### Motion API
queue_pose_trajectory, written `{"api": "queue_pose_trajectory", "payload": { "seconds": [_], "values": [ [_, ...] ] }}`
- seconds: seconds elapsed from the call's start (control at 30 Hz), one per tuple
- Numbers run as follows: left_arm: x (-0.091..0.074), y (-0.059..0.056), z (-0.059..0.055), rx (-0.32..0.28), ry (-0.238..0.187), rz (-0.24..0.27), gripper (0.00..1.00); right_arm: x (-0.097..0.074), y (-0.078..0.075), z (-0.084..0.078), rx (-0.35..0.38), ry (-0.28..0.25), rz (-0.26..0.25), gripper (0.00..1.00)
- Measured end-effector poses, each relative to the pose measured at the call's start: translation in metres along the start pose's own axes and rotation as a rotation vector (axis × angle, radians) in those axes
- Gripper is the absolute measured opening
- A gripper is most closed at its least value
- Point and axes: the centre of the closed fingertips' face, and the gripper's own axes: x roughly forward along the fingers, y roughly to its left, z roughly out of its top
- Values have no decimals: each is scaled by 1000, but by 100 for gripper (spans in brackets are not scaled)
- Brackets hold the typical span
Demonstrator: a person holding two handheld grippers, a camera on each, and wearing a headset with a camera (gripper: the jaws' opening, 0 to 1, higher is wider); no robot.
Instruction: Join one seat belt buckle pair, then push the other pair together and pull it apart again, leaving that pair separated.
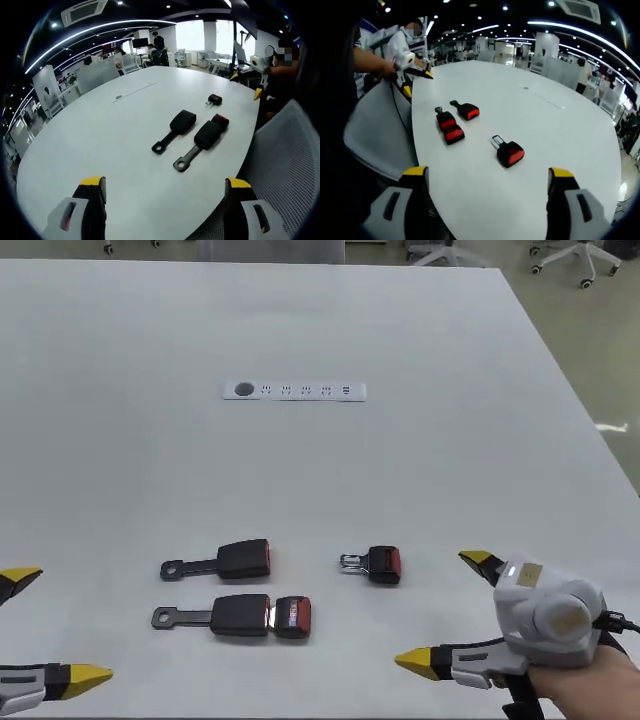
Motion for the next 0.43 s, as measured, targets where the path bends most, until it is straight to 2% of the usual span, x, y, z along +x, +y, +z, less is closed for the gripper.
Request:
{"api": "queue_pose_trajectory", "payload": {
  "seconds": [0.03, 0.1, 0.23, 0.43],
  "values": [
    [1, 0, 1, -5, -3, -2, 100, 0, 1, 2, 28, -7, 1, 100],
    [1, 1, 1, -8, -5, -3, 100, 1, 2, 3, 37, -9, 5, 100],
    [3, -3, 2, -6, -3, -13, 100, 2, 6, 6, -1, 2, 9, 100],
    [7, -8, -3, -21, 5, -21, 100, 3, 3, 1, 14, 14, 3, 100]
  ]
}}
